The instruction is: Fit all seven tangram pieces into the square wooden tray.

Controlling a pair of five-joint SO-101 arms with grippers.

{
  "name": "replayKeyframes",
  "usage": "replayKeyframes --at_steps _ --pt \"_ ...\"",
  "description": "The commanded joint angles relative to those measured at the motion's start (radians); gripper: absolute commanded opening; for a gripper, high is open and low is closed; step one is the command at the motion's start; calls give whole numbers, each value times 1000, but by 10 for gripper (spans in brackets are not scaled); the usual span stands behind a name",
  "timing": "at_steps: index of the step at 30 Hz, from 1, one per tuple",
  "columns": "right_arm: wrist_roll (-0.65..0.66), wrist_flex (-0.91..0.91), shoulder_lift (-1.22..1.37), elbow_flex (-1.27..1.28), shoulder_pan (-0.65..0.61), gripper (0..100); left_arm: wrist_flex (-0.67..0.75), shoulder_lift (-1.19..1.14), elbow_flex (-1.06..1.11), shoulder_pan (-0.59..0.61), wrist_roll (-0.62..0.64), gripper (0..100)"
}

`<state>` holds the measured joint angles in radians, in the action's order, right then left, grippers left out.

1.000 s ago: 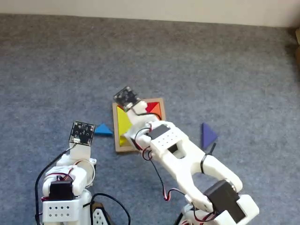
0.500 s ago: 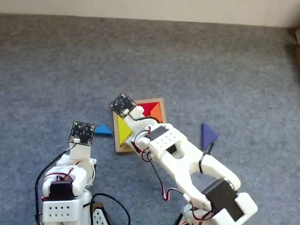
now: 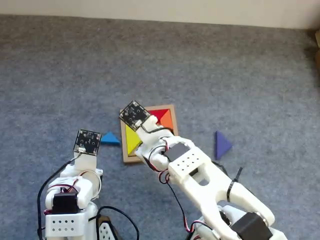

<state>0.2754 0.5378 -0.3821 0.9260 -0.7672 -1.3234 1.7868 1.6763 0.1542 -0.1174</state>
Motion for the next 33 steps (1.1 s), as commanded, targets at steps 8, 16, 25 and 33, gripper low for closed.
replayKeyframes --at_steps 8,16,25,33 --pt "6 -12 -50 -7 131 15 -5 42 21 12 9 36" --pt "11 -151 157 -12 134 15 -5 42 21 12 9 36" --pt "9 -156 277 -77 36 15 -5 42 21 12 9 36" --pt "9 -156 275 -81 -12 15 -5 42 21 12 9 36"
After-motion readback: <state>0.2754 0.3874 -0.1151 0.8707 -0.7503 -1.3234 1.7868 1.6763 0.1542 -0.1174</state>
